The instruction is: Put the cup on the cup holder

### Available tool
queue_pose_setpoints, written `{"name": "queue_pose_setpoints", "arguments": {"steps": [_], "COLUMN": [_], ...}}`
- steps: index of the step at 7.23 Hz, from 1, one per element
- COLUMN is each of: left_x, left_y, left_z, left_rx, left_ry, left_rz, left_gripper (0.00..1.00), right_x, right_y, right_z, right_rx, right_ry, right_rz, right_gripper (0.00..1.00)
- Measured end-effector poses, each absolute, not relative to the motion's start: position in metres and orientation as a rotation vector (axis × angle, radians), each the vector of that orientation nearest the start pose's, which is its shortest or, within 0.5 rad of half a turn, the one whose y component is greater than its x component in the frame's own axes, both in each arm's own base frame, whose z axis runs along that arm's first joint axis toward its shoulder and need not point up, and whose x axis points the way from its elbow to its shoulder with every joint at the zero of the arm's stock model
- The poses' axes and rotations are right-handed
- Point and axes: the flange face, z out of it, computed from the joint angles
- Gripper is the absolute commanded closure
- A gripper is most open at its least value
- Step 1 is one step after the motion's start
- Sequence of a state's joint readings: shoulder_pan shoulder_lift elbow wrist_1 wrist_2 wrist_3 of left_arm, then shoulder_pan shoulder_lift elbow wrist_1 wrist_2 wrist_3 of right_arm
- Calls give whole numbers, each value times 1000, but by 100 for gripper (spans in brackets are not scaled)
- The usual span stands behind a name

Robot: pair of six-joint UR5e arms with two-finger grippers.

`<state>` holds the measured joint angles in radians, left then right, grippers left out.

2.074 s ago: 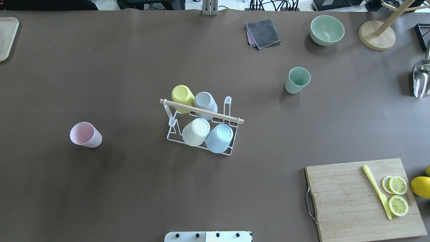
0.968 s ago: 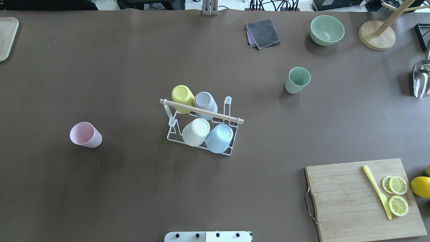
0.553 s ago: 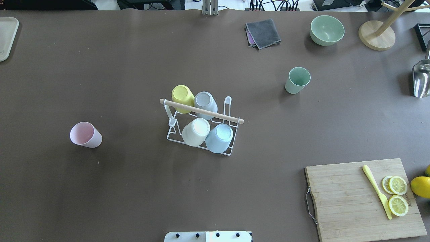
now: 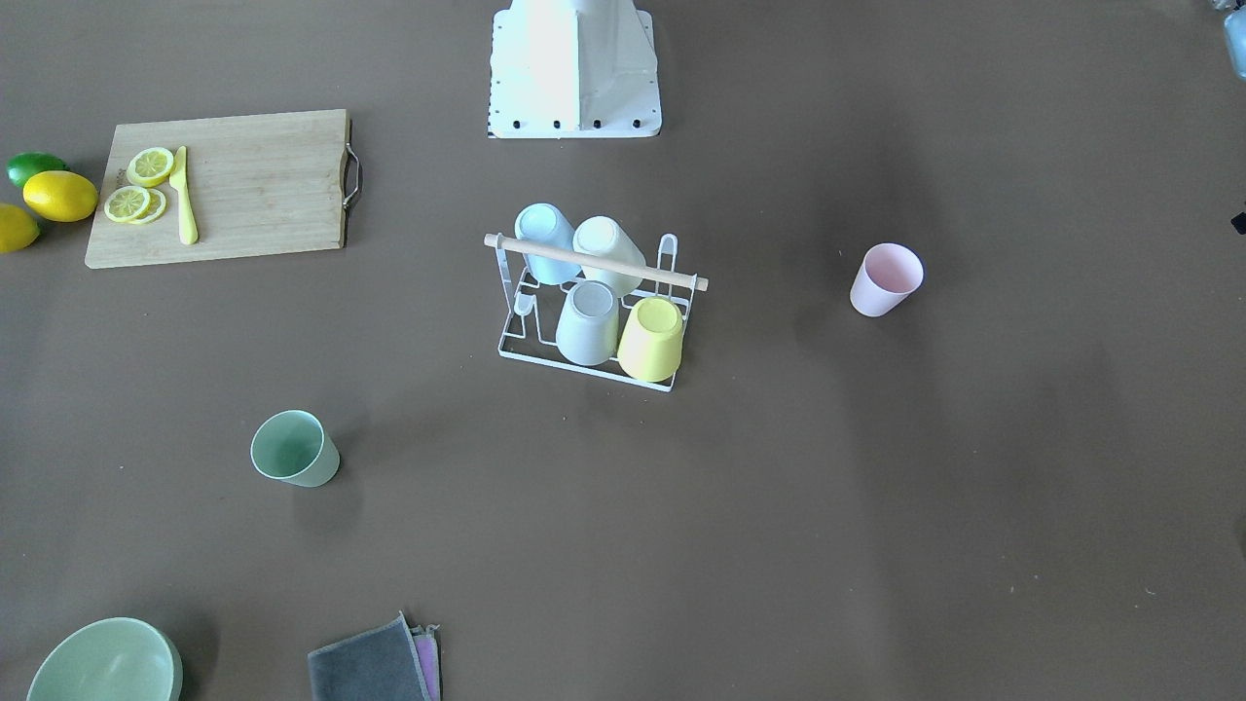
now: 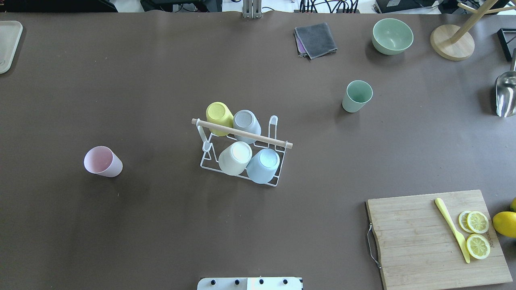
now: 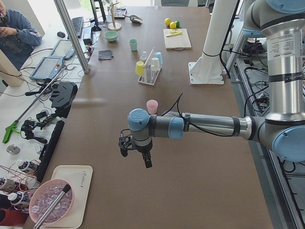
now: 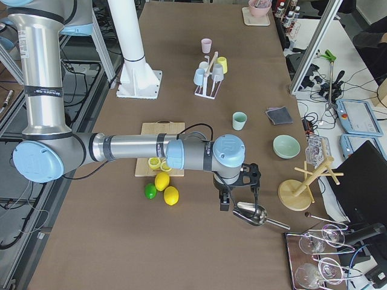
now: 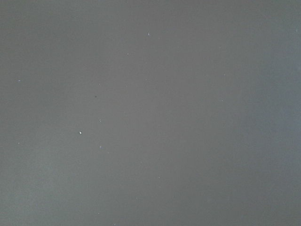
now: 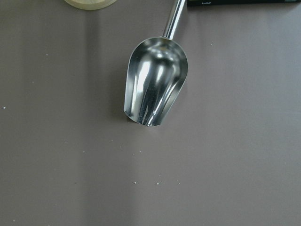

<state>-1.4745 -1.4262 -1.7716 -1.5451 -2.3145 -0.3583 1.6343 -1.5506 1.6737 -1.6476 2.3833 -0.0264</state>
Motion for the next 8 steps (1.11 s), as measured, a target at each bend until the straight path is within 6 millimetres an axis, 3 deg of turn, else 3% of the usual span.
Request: {"name": "queue_pose_setpoints", "arguments": {"steps": [3,6,8], "left_x": [-23,-22,-2], "left_y": [-442,-489,-514], "left_z": [626,596,574], "left_rx": [-127,-99,-151], "left_ry": [731,602,534], "left_rz": [-230,-220,-195], "left_gripper": [1,1,1], "right_x": [-4,-97,-161], "right_y": [-505,-520,-536], "right_z": [518,434,393], "right_rx": [108,152,177], "right_ry": [-817,-792,-768], "right_rz": [-97,-161,-216], "right_gripper": [0,0,0]}}
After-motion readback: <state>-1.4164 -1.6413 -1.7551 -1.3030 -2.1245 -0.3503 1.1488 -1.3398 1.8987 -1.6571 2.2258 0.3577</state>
